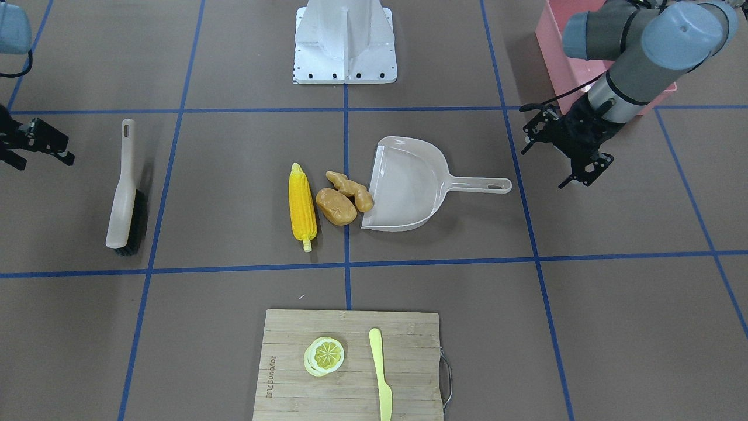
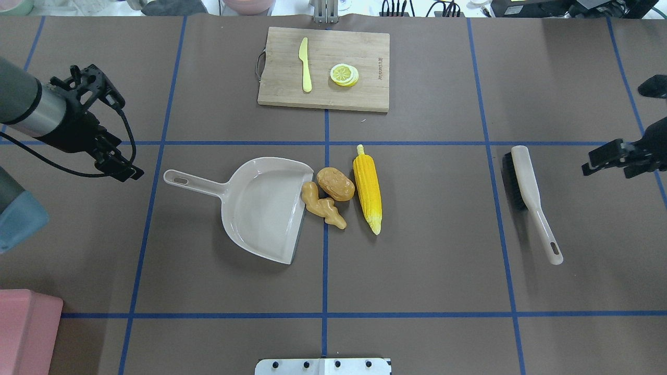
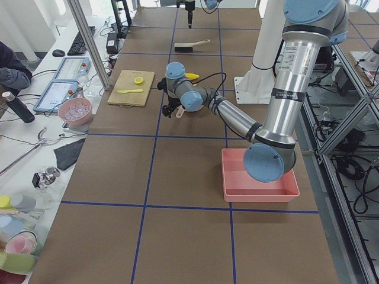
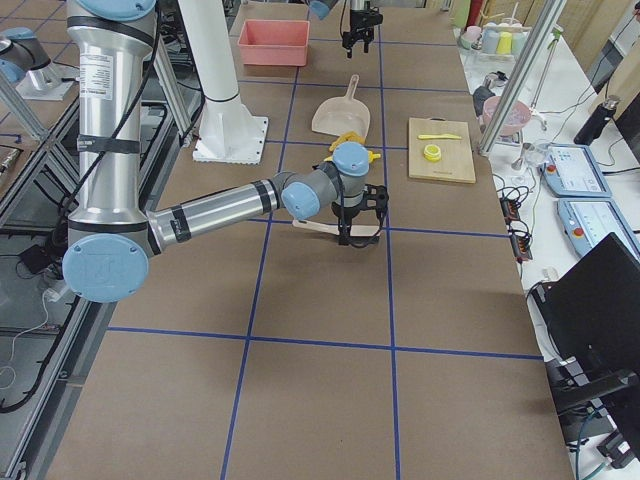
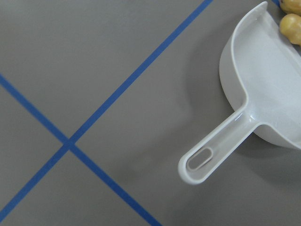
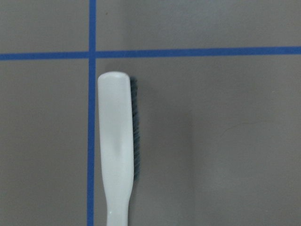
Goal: Sweep and dump trash into bin
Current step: 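Grasp the white dustpan handle with left gripper while right grasps brush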
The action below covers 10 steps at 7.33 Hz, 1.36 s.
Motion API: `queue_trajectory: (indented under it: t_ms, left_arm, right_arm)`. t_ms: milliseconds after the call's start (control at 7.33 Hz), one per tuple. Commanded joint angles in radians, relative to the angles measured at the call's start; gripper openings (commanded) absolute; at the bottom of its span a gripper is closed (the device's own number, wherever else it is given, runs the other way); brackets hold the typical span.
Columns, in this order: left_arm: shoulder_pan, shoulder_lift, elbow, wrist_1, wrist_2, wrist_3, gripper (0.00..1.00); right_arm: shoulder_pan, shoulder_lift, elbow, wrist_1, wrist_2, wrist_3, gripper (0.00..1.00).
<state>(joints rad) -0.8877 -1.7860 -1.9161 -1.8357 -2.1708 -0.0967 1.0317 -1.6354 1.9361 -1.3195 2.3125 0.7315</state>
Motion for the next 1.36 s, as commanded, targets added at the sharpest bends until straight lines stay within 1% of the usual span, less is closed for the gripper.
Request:
queue_trajectory:
  t_ms: [0,136,273,409,545,682,818,955,1227]
  left_arm:
    - [0.058,-0.035,-0.012,-0.049,0.190,0.218,0.99]
    - [0.073,-0.058,0.011,-0.043,0.216,0.314,0.99]
    - [0.075,-0.058,0.012,-0.048,0.250,0.319,0.99]
    - [0.076,-0.058,0.022,-0.049,0.223,0.321,0.99]
    - [0.069,-0.047,-0.001,-0.054,0.226,0.322,0.99]
    - [0.072,-0.015,0.002,-0.056,0.229,0.322,0.99]
    - [0.075,-0.015,-0.004,-0.057,0.230,0.322,0.99]
    - [0.087,-0.021,0.002,-0.069,0.230,0.322,0.99]
    - [0.131,-0.018,0.008,-0.100,0.229,0.328,0.99]
  right_arm:
    - [-0.125,0.003,0.000,0.022,-0.051,0.069,1.00]
    - [-0.152,0.005,-0.002,0.022,-0.056,0.071,1.00]
    - [-0.183,0.008,-0.012,0.020,-0.059,0.071,1.00]
    - [-0.208,0.015,-0.034,0.020,-0.076,0.071,1.00]
    - [-0.216,0.067,-0.086,0.020,-0.074,0.071,1.00]
    - [-0.216,0.077,-0.092,0.013,-0.073,0.071,1.00]
    - [-0.216,0.075,-0.092,-0.006,-0.067,0.074,1.00]
    - [-0.220,0.075,-0.091,-0.054,-0.061,0.074,1.00]
    - [-0.261,0.074,-0.088,-0.093,-0.061,0.083,1.00]
